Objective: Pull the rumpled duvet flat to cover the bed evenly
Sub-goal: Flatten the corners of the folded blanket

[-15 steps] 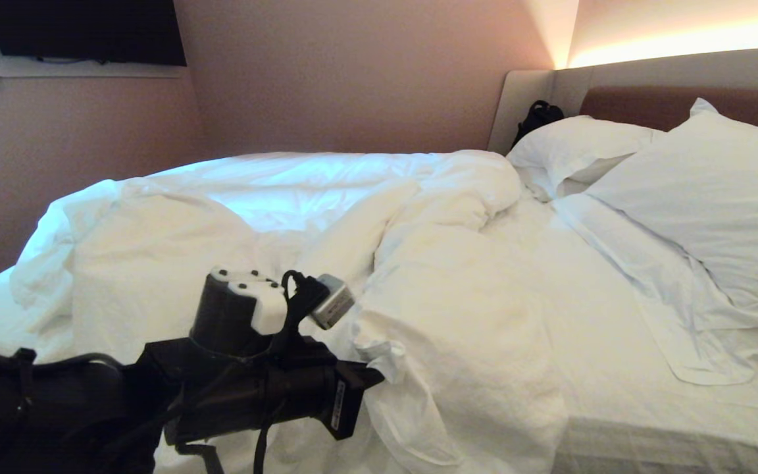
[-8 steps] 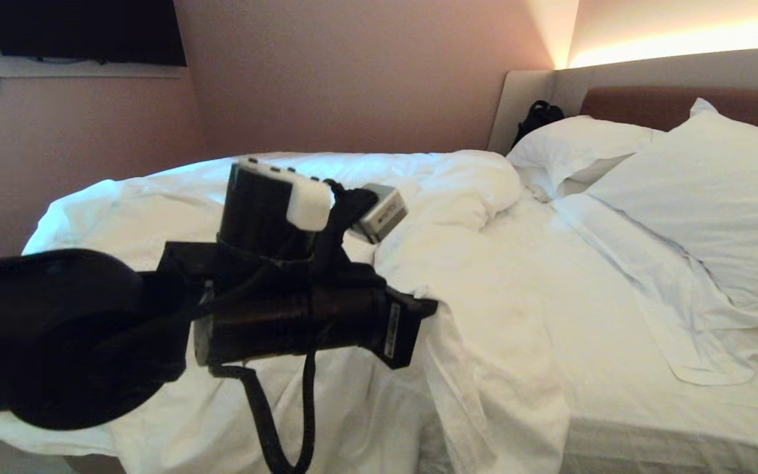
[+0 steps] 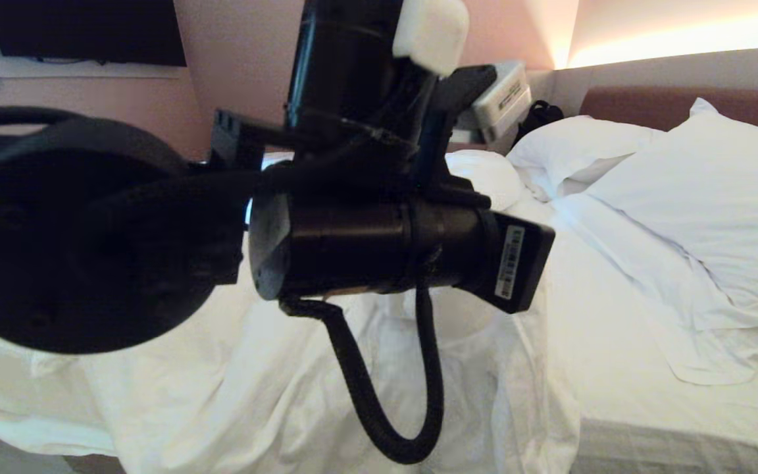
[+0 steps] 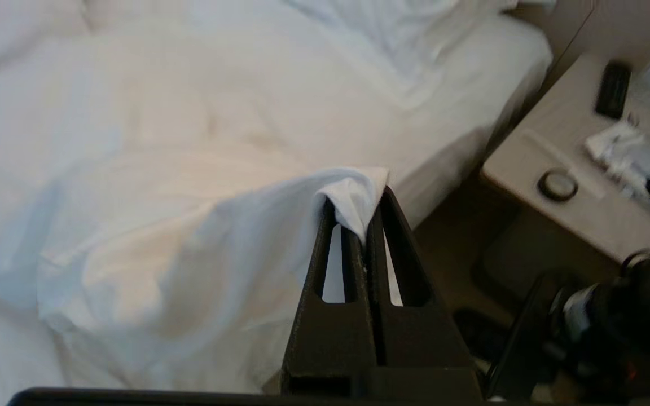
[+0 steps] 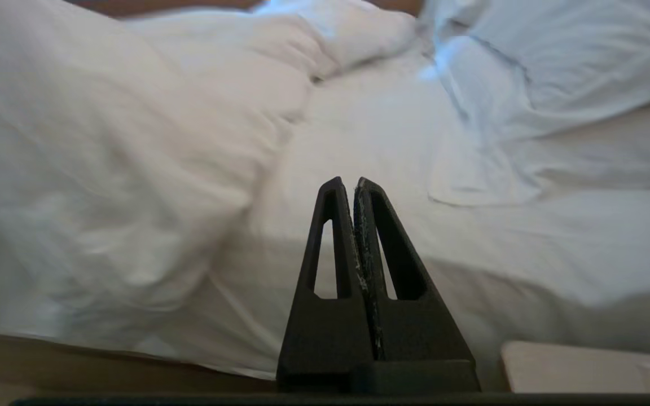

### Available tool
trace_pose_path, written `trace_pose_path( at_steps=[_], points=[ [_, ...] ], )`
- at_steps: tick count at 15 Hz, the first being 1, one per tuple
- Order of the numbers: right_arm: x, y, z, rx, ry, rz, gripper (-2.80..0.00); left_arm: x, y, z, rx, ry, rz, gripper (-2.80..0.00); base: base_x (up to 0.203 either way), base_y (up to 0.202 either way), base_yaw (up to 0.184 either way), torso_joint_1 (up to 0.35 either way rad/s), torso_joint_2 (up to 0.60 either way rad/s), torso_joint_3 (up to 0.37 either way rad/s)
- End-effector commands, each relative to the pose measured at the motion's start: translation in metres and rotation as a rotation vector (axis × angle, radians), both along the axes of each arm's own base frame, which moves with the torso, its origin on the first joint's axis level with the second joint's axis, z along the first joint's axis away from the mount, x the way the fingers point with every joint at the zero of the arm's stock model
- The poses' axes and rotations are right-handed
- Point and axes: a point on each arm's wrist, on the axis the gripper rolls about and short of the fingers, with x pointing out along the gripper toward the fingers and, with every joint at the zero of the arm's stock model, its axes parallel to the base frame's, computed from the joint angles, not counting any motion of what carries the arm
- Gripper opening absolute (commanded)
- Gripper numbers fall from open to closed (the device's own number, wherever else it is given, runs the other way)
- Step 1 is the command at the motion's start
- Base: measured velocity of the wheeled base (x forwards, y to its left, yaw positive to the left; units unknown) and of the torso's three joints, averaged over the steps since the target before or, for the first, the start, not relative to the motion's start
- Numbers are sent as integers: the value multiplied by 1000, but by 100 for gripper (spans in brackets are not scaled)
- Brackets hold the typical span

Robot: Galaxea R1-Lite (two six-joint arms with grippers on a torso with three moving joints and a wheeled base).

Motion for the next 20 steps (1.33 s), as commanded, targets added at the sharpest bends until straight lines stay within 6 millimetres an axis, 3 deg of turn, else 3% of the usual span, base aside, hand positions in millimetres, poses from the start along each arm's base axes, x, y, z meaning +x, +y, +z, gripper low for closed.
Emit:
trace_pose_path(
  at_steps=[1, 6, 8, 14, 20],
  points=[
    [-3, 1, 6, 28, 7, 42, -280, -2, -11, 11, -23, -17, -12, -280, 0, 0, 0, 0, 0, 0],
    [12, 5, 30, 141, 126, 227, -280, -1, -36, 42, -59, -68, -14, -280, 0, 0, 0, 0, 0, 0],
    [19, 8, 37, 173, 167, 346, -280, -2, -53, 27, -10, -81, -47, -280, 0, 0, 0, 0, 0, 0],
    [44, 13, 39, 183, 347, 576, -280, -21, -65, 32, -48, -114, -103, -280, 0, 0, 0, 0, 0, 0],
    [98, 15, 42, 131, 496, 618, -280, -35, -73, 35, -71, -164, -147, -280, 0, 0, 0, 0, 0, 0]
  ],
)
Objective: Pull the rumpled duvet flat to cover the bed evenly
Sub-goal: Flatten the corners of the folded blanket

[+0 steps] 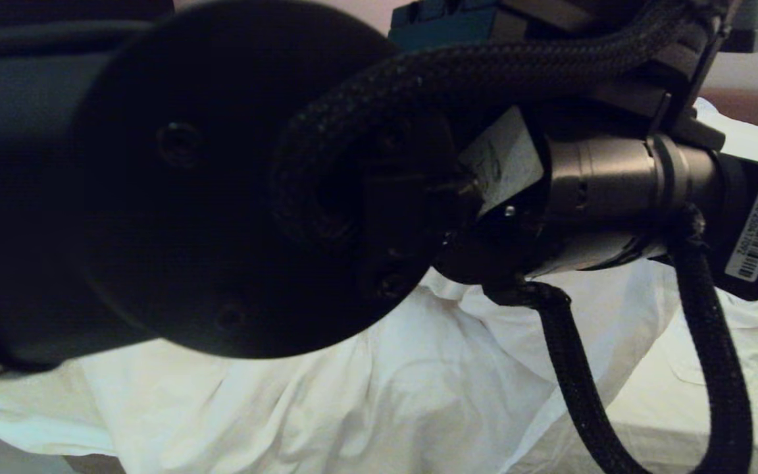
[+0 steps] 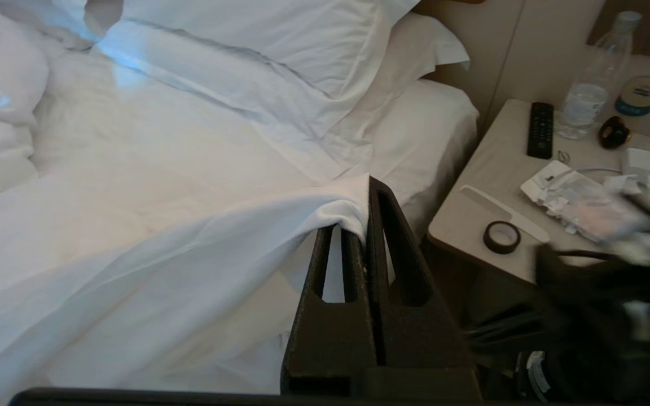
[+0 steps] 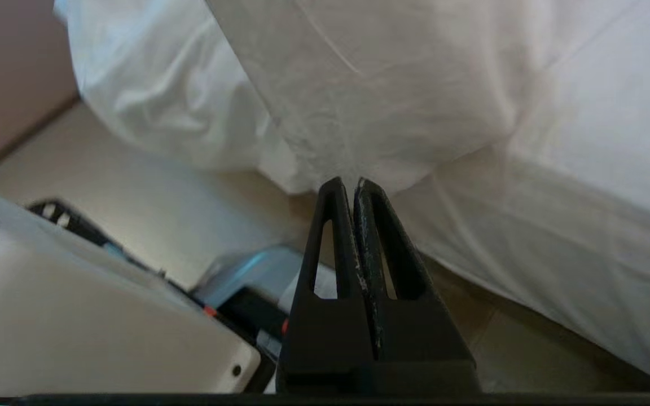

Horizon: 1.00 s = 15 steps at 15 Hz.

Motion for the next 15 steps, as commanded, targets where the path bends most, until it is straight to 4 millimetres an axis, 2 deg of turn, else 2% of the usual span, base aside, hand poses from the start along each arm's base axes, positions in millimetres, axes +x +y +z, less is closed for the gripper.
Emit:
trace_pose_path(
  at_steps=[1, 4, 7, 11, 15],
  points=[
    [24, 3, 2, -12, 19, 51, -280, -1, 0, 0, -1, 0, -2, -280, 0, 0, 0, 0, 0, 0],
    [30, 8, 6, -16, -9, 96, -280, -1, 0, 0, 2, -8, -2, -280, 0, 0, 0, 0, 0, 0],
    [34, 8, 10, -16, -3, 55, -280, 1, 1, 1, -2, -8, 5, -280, 0, 0, 0, 0, 0, 0],
    [39, 7, 25, 51, 24, -138, -280, 6, 6, 4, -8, -9, 25, -280, 0, 0, 0, 0, 0, 0],
    [34, 7, 39, 116, -10, -358, -280, 9, 7, 3, -9, -6, 45, -280, 0, 0, 0, 0, 0, 0]
  ],
)
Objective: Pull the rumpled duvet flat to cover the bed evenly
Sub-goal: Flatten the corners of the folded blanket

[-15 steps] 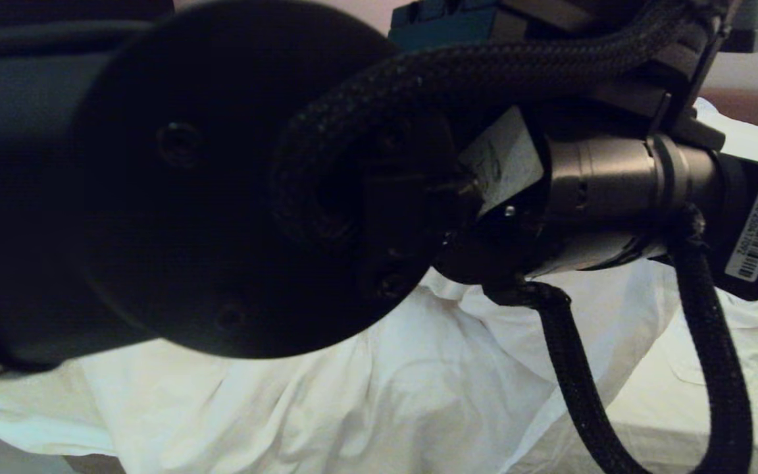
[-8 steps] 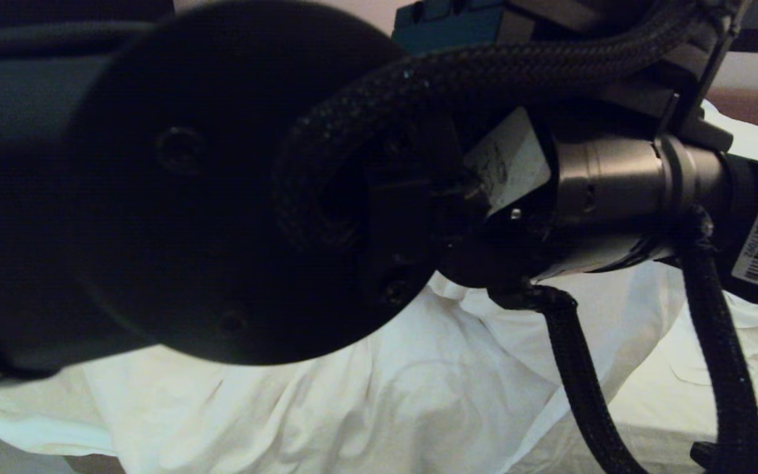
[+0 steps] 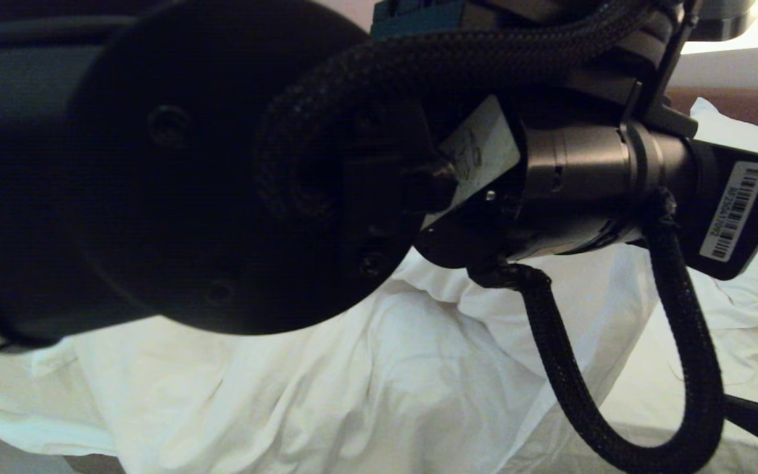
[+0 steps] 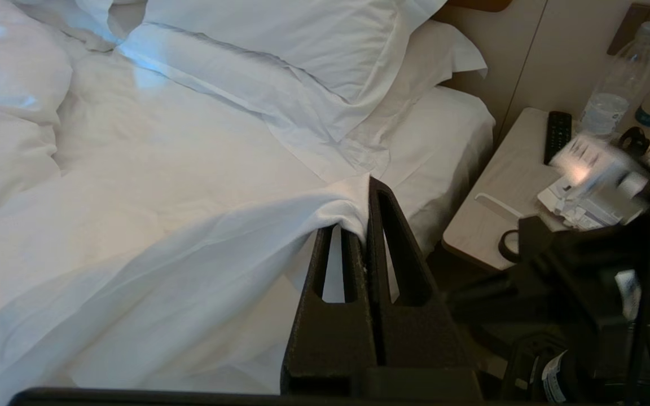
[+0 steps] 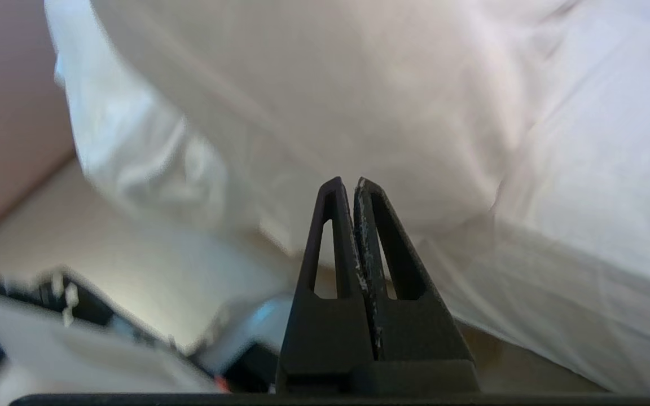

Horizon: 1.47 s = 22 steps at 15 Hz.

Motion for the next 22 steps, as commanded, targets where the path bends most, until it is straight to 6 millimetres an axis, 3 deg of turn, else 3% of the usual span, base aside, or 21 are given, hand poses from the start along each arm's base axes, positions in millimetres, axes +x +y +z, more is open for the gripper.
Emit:
trace_pose_path(
  at_steps=[1, 5, 8, 9, 10, 16, 22],
  points=[
    [0, -5, 8, 58, 12, -308, -280, 0, 1, 1, -3, 0, 3, -280, 0, 0, 0, 0, 0, 0],
    [-3, -6, 15, 89, 110, -418, -280, 2, 3, 2, -7, -2, 9, -280, 0, 0, 0, 0, 0, 0],
    [-14, -1, 6, 35, 170, -313, -280, 4, 3, 2, -5, -3, 15, -280, 0, 0, 0, 0, 0, 0],
    [-17, 0, 4, 20, 171, -275, -35, 4, 4, 3, -6, -4, 15, -280, 0, 0, 0, 0, 0, 0],
    [-20, 0, 0, -12, 175, -253, 0, 4, 5, 4, -9, -5, 15, -280, 0, 0, 0, 0, 0, 0],
    [-42, -10, -30, -205, 2, -168, 0, 7, 2, 6, -53, -28, 29, -280, 0, 0, 0, 0, 0, 0],
    [-31, -3, -30, -249, -50, -81, 0, 8, -1, 2, -51, -27, 42, -280, 0, 0, 0, 0, 0, 0]
  ],
)
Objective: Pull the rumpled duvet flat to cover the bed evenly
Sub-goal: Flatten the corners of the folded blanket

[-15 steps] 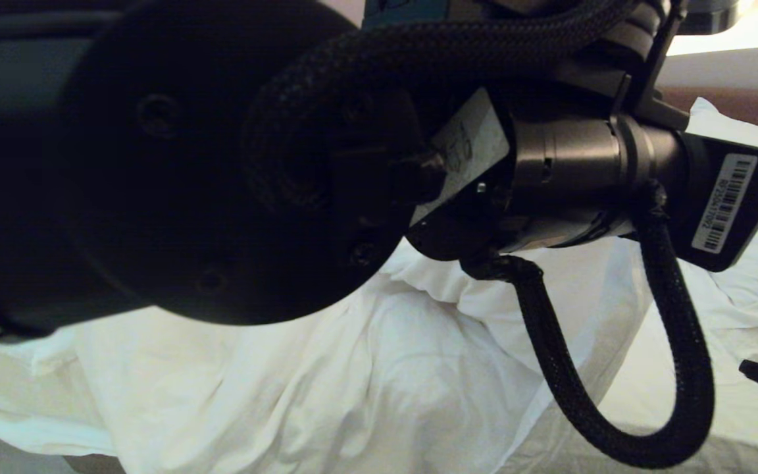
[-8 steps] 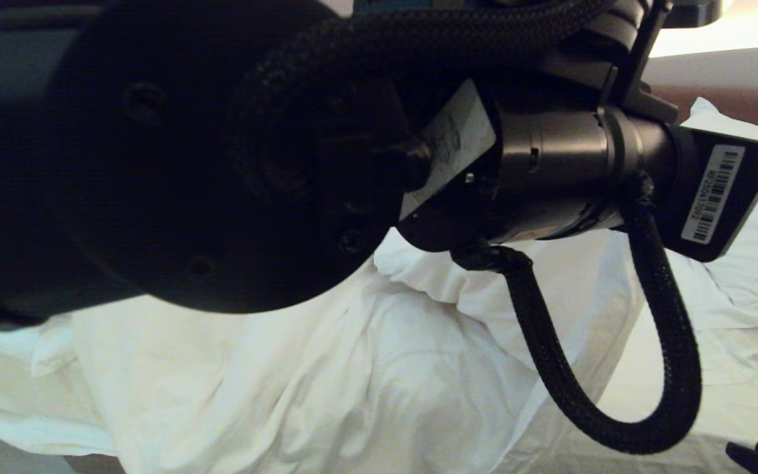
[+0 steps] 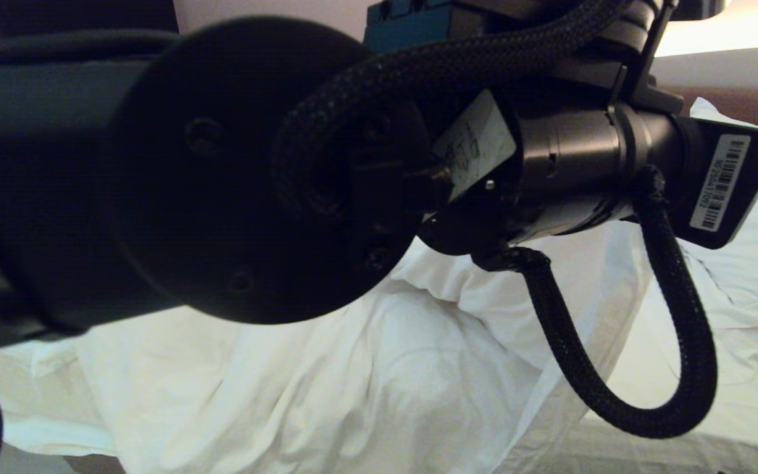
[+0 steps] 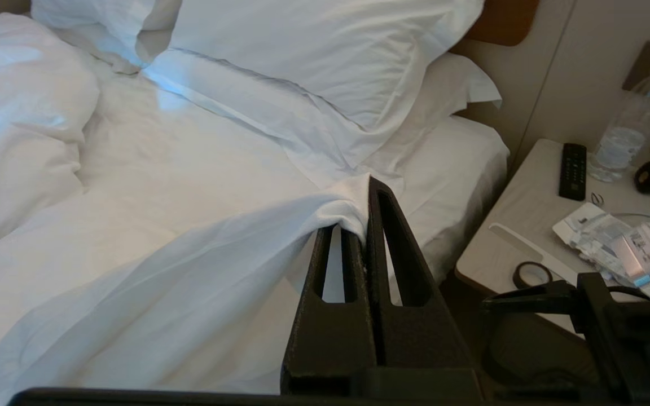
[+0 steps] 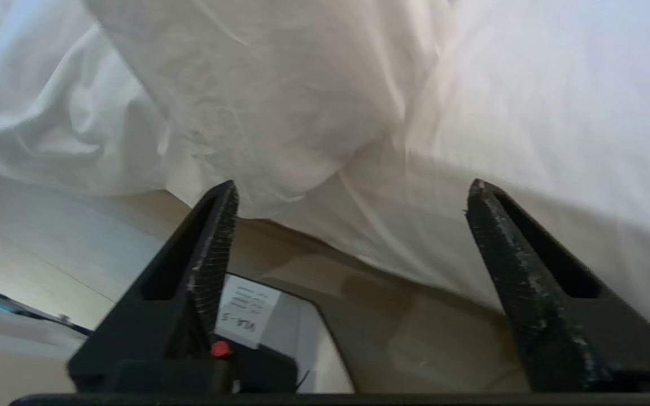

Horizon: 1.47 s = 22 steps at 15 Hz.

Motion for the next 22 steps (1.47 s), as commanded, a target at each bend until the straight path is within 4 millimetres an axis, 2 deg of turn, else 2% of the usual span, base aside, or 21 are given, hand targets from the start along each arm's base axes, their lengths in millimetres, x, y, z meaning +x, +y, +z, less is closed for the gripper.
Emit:
trace_pose_path(
  at_steps=[1, 4, 6, 11, 16, 22],
  points=[
    [11, 6, 4, -54, -38, 34, 0, 0, -1, -1, 1, 4, 3, -280, 0, 0, 0, 0, 0, 0],
    [31, 18, 9, -41, -50, 57, 0, 1, -1, 0, -17, -2, 35, -280, 0, 0, 0, 0, 0, 0],
    [40, 28, 12, -33, -61, 103, 0, 4, -3, 6, -90, -38, 88, -280, 0, 0, 0, 0, 0, 0],
    [48, 48, 21, 51, -1, 190, 0, 6, -7, 6, -124, -54, 98, -280, 0, 0, 0, 0, 0, 0],
    [59, 61, 18, 46, 26, 209, 0, 7, -12, 3, -135, -62, 98, -280, 0, 0, 0, 0, 0, 0],
    [68, 80, 17, 67, 24, 235, 0, 0, -10, 10, -157, -78, 86, -280, 0, 0, 0, 0, 0, 0]
  ],
)
